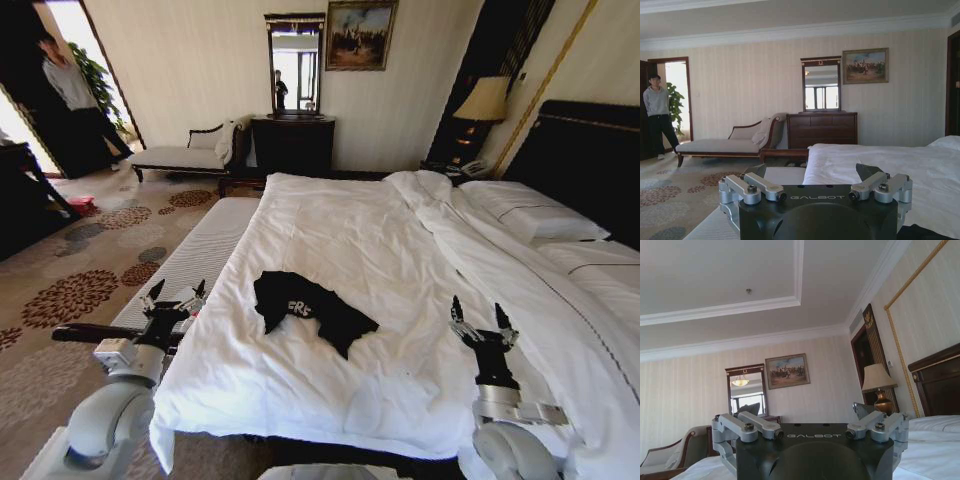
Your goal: Fold the clothes on the bed.
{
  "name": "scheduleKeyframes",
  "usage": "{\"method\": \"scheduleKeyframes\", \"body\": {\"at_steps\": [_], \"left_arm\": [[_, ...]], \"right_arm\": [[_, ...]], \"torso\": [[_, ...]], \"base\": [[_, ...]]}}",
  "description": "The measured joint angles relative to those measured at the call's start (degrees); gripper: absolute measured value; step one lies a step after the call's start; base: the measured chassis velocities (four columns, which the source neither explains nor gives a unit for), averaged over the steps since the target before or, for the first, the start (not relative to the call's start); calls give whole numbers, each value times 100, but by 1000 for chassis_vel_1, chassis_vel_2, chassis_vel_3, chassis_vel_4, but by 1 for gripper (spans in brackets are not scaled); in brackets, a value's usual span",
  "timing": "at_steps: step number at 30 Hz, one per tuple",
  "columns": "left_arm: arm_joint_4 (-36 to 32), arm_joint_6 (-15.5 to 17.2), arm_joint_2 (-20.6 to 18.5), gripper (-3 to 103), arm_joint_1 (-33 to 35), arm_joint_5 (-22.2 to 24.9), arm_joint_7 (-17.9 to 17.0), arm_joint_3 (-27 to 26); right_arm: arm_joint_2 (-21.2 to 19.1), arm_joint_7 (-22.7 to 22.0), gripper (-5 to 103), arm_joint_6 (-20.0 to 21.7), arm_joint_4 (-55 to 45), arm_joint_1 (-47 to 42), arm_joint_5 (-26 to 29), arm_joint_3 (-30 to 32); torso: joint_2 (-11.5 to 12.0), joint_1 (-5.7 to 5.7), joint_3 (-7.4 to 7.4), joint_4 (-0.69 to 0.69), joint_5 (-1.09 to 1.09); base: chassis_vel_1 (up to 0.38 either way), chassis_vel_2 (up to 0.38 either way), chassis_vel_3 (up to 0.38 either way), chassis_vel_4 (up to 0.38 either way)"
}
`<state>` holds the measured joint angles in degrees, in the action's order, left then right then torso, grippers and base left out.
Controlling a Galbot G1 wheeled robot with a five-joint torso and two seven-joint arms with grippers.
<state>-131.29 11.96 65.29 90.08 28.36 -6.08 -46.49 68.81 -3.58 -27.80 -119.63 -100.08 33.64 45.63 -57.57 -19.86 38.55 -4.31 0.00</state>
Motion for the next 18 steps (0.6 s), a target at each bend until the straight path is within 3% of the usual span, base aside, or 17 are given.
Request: {"method": "scheduleKeyframes", "body": {"at_steps": [11, 18], "left_arm": [[348, -6, -3, 100, -152, 25, -12, -87], [887, 20, -175, 100, -351, 234, -51, -450]], "right_arm": [[-82, -83, 100, -65, 143, 155, -44, -134], [-506, -272, 100, 71, 215, 565, -33, -306]], "torso": [[0, 0, 0, 1, -2], [0, 0, 1, -1, 2]], "base": [[43, 56, -40, -49], [0, 0, 0, 0]]}}
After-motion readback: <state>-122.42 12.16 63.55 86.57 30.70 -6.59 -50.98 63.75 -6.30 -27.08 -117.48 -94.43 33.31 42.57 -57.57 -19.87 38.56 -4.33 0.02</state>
